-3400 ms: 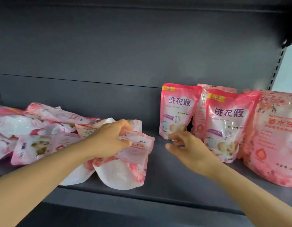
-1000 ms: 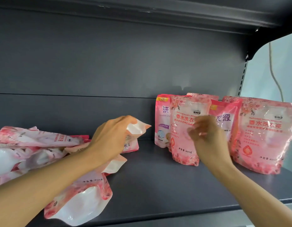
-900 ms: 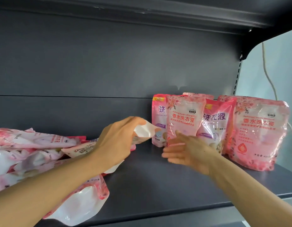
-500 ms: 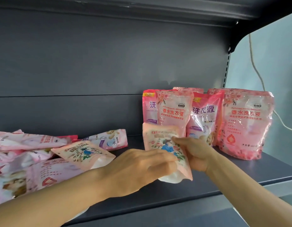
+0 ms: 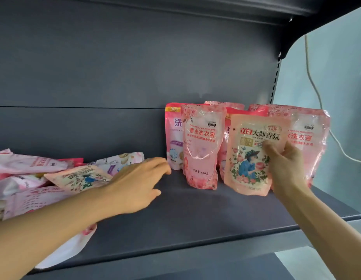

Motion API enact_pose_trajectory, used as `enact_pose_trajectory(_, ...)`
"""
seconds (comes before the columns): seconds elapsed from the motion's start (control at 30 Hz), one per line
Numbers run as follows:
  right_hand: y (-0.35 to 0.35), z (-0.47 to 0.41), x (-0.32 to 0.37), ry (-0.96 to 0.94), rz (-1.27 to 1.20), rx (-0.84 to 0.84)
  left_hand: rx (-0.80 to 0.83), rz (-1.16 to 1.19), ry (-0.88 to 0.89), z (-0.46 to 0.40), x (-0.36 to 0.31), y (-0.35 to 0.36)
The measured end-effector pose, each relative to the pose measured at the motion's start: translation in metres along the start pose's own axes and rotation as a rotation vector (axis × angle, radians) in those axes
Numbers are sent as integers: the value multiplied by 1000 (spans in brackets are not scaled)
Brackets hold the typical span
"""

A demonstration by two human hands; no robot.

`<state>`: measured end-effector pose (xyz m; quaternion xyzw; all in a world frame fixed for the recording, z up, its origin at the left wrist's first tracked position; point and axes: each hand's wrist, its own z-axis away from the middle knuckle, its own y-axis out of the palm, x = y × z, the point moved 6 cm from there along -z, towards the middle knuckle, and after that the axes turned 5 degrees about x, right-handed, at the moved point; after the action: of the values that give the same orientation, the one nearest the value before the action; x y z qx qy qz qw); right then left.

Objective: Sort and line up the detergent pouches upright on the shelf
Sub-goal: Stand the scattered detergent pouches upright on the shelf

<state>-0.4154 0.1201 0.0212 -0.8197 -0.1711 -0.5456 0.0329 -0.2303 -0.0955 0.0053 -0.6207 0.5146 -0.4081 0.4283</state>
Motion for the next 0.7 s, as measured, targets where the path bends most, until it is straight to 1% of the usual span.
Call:
enact_pose_trajectory(0.1, -2, -6, -13, -29, 67, -17, 63, 49, -109, 0, 24, 3)
enact_pose_trajectory(0.17, -1, -7, -23, -7, 71, 0, 100, 75, -162, 3, 36, 3)
enact_pose_trajectory(0.33, -1, -12, -37, -1, 72, 79, 107, 70, -293, 8, 53, 4)
enact_pose_trajectory(0.43, 0, -11, -36, -42, 183, 106, 145, 103, -358, 14, 67, 9)
enact_pose_trajectory(0.53, -3, -3, -31, -69, 339, 43, 163, 107, -408, 21, 82, 8)
enact_pose_trajectory(0.6, -5, 9, -16, -179, 456, -29, 175, 109, -451, 27, 95, 6)
enact_pose_trajectory(0.7, 6, 35, 17, -473, 612, -73, 183, 96, -494, 33, 120, 3)
